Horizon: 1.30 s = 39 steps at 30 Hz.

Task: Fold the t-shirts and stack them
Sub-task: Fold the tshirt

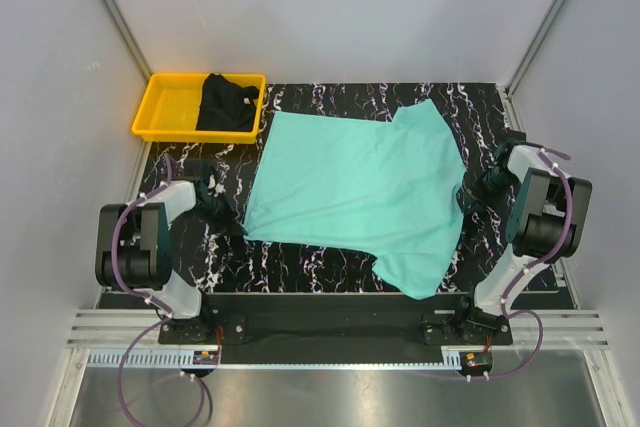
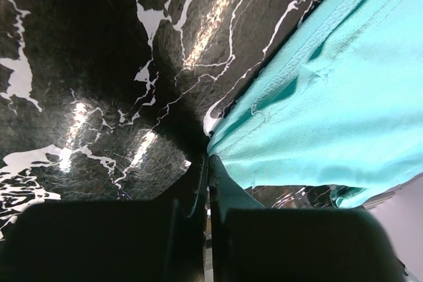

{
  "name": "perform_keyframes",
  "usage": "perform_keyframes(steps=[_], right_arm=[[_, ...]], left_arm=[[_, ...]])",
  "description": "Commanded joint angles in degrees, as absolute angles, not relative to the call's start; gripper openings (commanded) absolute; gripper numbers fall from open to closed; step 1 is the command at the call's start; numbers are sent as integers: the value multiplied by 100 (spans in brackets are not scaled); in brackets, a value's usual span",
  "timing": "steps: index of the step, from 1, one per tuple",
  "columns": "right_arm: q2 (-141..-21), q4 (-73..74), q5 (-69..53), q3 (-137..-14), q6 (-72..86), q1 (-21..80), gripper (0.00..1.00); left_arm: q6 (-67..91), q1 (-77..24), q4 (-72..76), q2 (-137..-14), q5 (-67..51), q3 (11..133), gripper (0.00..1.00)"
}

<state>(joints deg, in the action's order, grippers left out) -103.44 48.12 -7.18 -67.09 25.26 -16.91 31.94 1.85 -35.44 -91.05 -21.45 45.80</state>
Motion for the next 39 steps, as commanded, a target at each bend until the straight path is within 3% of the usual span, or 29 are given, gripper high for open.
perform_keyframes(steps=[1,8,14,15,17,20,21,24,29,33,39], right_arm=[[-10511,4658,-879,-7180,2540,-1705,10],[-11144,4667,-958,-8296,2672,-1705,7],[-11907,4746,-1116,-9200,2821,-1705,8],[-11970,4859,-1090,-9307,2752,-1705,11],[-11962,5438,-687,-9492,2629,-1714,37],[-11211,5897,-202,-8978,2549,-1880,62],[-10928,5871,-246,-8747,2584,-1924,65],[-9960,5976,-544,-7947,2741,-1960,66],[-8415,6056,-1353,-6201,3619,-1671,59],[-7937,5933,-1371,-5266,4506,-751,55],[-8104,5651,-1162,-4667,4807,-475,55]], left_arm=[[3208,167,-3261,-8931,-1960,4219,0],[3383,150,-2927,-8841,-2285,4130,0],[3437,106,-2707,-9683,-2452,5061,0],[3437,123,-2724,-9790,-2470,5306,0],[3498,114,-2751,-9896,-2619,5457,0],[3559,27,-2751,-9818,-2663,5449,0],[3577,26,-2742,-9800,-2689,5397,0],[3639,-175,-2725,-9704,-2803,5248,0],[3569,-202,-2742,-9624,-2874,5150,0],[3568,-211,-2760,-9685,-2927,5159,0],[3586,-211,-2742,-9774,-2953,5264,0]])
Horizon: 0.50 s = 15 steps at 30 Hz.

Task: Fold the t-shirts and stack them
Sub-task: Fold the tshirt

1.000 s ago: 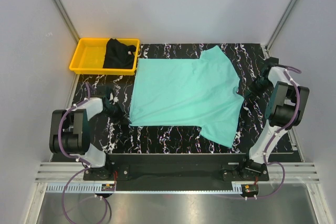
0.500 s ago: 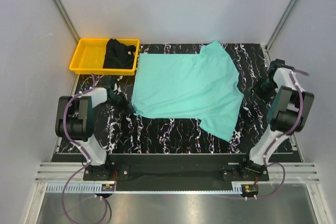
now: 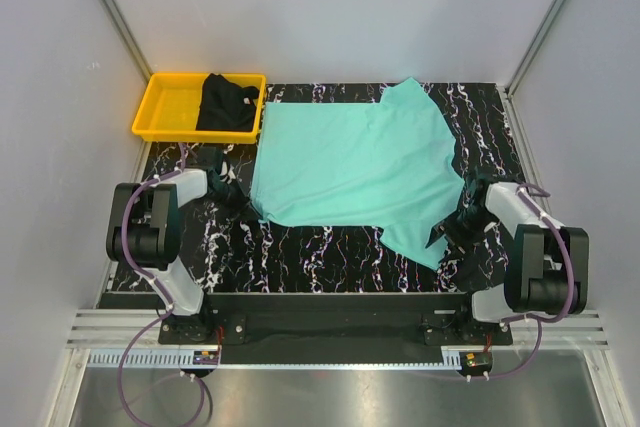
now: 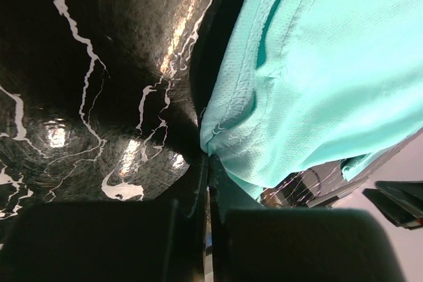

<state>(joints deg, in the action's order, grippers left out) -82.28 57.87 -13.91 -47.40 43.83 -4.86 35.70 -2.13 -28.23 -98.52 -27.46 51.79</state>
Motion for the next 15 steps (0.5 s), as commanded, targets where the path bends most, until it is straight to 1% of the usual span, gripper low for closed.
perform_keyframes(steps=[1,3,6,9,12,15], right_arm=[[-8034,5651,-934,-4632,4842,-475,54],[-7875,5625,-844,-4439,5027,-475,52],[-7936,5327,-932,-4105,5185,-475,47],[-8068,5046,-695,-3920,5150,-475,47],[-7990,4992,-396,-3937,5282,-466,47],[-7972,4983,-54,-3999,5335,-466,50]], left_arm=[[3577,-211,-2742,-9765,-2953,5273,0],[3551,-211,-2751,-9730,-2936,5300,0],[3551,-220,-2751,-9764,-2935,5309,0],[3595,-211,-2751,-9738,-2953,5309,0],[3577,-211,-2751,-9721,-2944,5326,0],[3577,-193,-2760,-9721,-2936,5309,0]])
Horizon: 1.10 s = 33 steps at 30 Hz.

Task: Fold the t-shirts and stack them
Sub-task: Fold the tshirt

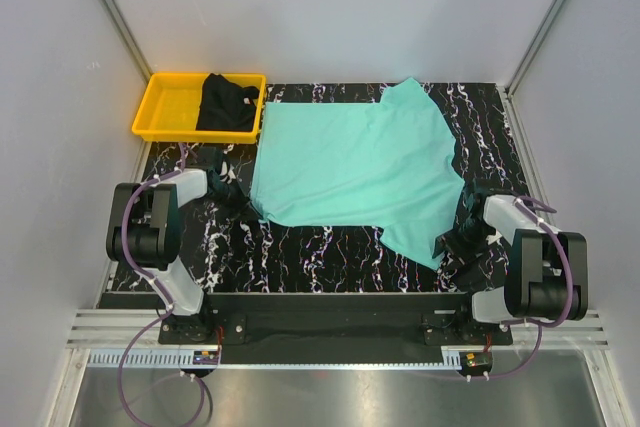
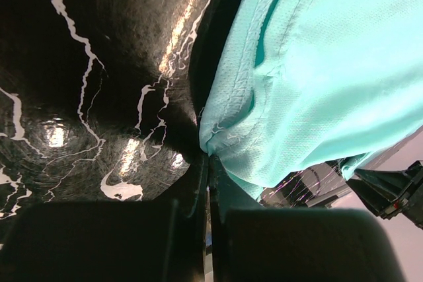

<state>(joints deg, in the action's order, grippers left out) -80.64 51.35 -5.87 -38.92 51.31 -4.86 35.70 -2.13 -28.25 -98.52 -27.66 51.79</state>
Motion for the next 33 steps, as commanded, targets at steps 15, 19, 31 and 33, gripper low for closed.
perform_keyframes(steps=[15,19,31,33], right_arm=[[-7813,4677,378,-3973,6459,-343,47],[-7875,4246,377,-3763,6776,-316,38],[-7155,4946,703,-4042,6171,-316,5],[-6865,5359,703,-4201,5854,-316,4]], left_arm=[[3604,-185,-2760,-9606,-2944,5212,0],[3586,-141,-2760,-9554,-3015,5177,0],[3673,-53,-2777,-9343,-3006,4957,0],[3726,-35,-2812,-9168,-2962,4817,0]])
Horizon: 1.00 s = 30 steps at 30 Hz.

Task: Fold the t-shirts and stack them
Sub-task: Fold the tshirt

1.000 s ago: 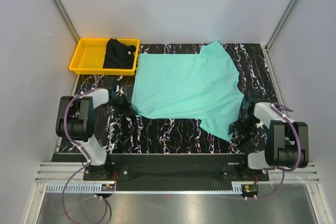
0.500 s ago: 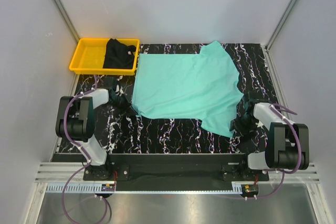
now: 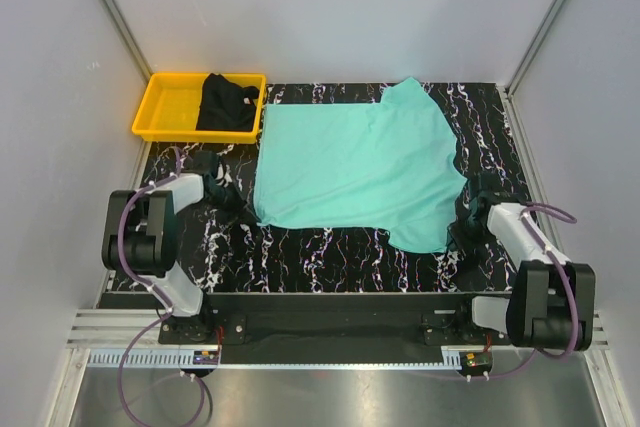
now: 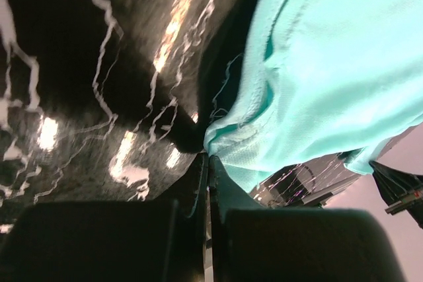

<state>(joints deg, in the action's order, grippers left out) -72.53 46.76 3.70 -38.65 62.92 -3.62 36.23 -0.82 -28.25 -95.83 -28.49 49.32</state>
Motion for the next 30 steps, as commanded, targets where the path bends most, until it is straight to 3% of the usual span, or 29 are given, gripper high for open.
perform_keyframes(steps=[1,5,21,30], right_arm=[[-6629,5448,703,-4236,5801,-316,4],[-6179,5791,362,-4271,5556,-316,0],[-4905,7040,18,-4667,4589,-316,0],[-6326,6198,18,-5668,3595,-316,0]], left_arm=[[3779,-18,-2821,-9089,-2910,4695,0],[3998,-9,-2926,-8641,-2716,4325,0],[4017,-9,-3841,-7102,-2144,3498,0],[3823,-105,-3955,-7355,-1907,4253,0]])
